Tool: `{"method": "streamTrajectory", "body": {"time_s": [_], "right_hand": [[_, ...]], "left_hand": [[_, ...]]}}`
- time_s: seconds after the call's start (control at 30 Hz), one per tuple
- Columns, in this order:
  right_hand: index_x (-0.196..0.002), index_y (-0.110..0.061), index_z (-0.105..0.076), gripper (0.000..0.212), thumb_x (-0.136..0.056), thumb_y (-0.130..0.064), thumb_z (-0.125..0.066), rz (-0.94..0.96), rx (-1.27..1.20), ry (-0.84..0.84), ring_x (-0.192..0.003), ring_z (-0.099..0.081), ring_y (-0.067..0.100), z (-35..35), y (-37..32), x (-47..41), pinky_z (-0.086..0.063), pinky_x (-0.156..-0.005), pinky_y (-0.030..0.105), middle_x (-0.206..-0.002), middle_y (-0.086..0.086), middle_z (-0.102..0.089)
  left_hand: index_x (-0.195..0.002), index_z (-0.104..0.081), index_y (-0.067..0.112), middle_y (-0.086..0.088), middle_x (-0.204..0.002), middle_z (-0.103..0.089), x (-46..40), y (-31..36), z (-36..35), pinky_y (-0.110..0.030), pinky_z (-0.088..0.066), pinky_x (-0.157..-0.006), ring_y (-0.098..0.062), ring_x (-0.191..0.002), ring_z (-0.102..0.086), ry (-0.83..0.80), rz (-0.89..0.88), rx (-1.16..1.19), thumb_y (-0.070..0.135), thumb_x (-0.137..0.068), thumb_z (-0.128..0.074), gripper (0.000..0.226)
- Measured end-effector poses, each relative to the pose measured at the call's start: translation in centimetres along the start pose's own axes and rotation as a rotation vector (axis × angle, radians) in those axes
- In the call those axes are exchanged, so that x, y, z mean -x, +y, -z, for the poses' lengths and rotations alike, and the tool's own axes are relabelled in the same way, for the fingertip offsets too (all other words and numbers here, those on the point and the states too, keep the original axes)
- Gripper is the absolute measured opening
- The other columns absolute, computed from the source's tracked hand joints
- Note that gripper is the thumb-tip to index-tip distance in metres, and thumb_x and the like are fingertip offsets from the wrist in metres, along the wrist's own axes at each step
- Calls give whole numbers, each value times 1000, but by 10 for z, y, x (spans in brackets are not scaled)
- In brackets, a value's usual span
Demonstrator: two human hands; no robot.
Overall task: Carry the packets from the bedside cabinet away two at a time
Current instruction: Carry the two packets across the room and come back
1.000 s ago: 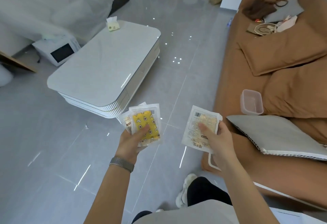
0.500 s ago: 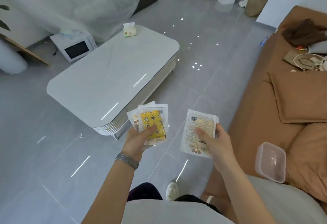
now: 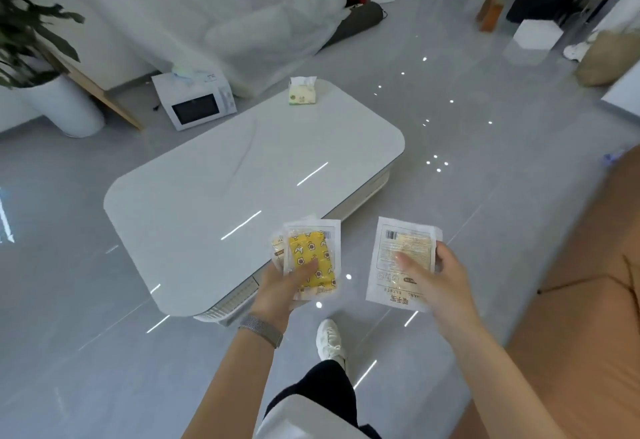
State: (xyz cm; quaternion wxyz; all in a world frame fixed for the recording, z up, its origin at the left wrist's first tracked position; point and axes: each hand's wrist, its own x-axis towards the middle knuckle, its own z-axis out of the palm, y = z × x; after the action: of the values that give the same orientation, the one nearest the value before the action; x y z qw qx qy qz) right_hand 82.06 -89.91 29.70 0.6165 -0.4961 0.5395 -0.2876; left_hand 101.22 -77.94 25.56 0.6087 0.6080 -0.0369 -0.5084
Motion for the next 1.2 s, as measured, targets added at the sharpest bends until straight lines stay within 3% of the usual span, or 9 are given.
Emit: {"method": "streamTrajectory", "body": {"time_s": [0.17,0.33,0.53,0.67,0.77,0.83,0.97,1.1,1.2], "right_hand": [[-98,-19,-66,23,-80,-12,-78,-49,67,-53,-87,-72,16,-13,-30,-110,-58,-73,36,-93,-4,-75],[-96,-19,-64,23,-80,-12,-79,-53,108,-110,-81,-71,13,-27,-50,-204,-57,-61,24,-90,-5,-73],[-101,-14,-63,26,-80,-10,-78,-79,180,-241,-79,-70,12,-27,-45,-292,-56,-61,24,-92,-1,-72],[-99,-13,-63,24,-79,-9,-78,-111,222,-356,-76,-70,10,-11,-21,-338,-56,-59,22,-91,0,-72],[-102,-10,-64,27,-79,-9,-79,-138,275,-437,-81,-72,14,12,5,-367,-57,-62,24,-92,2,-74],[-103,-9,-64,29,-78,-8,-79,-156,305,-465,-85,-72,18,25,24,-385,-58,-65,26,-93,3,-74],[-101,-13,-65,26,-79,-8,-78,-163,351,-549,-81,-72,13,35,71,-417,-56,-58,23,-93,1,-74],[-100,-14,-65,24,-80,-10,-78,-156,373,-603,-80,-72,10,24,139,-448,-54,-56,19,-92,-1,-74],[-101,-15,-65,26,-80,-11,-78,-137,381,-647,-83,-72,10,6,193,-470,-56,-58,21,-96,-1,-74]], "left_hand": [[-115,-66,12,-8,-103,-75,-88,28,-33,-38,-58,-73,-28,-93,-73,84,30,62,7,-84,-72,31],[-112,-67,11,-11,-105,-74,-149,53,-54,-40,-57,-76,-32,-97,-71,164,2,79,6,-82,-73,31],[-96,-72,18,-7,-100,-75,-191,47,-70,-43,-57,-84,-28,-94,-72,294,-38,137,2,-85,-69,19],[-103,-70,17,-4,-102,-75,-189,8,-73,-33,-60,-76,-22,-93,-72,487,-93,278,11,-80,-73,24],[-106,-68,19,-1,-100,-76,-181,-42,-80,-31,-60,-74,-20,-92,-73,611,-92,359,29,-57,-86,53],[-103,-67,19,-1,-97,-76,-182,-76,-93,-30,-60,-73,-19,-88,-73,661,-63,397,22,-65,-81,41],[-111,-65,14,-10,-103,-75,-204,-135,-122,-32,-60,-73,-24,-89,-73,670,-42,422,26,-59,-84,57],[-114,-64,9,-14,-106,-73,-252,-188,-124,-30,-60,-69,-28,-92,-72,661,-18,431,6,-83,-67,31],[-107,-67,13,-11,-102,-75,-291,-215,-115,-28,-61,-65,-25,-88,-73,665,-73,432,18,-69,-80,41]]}}
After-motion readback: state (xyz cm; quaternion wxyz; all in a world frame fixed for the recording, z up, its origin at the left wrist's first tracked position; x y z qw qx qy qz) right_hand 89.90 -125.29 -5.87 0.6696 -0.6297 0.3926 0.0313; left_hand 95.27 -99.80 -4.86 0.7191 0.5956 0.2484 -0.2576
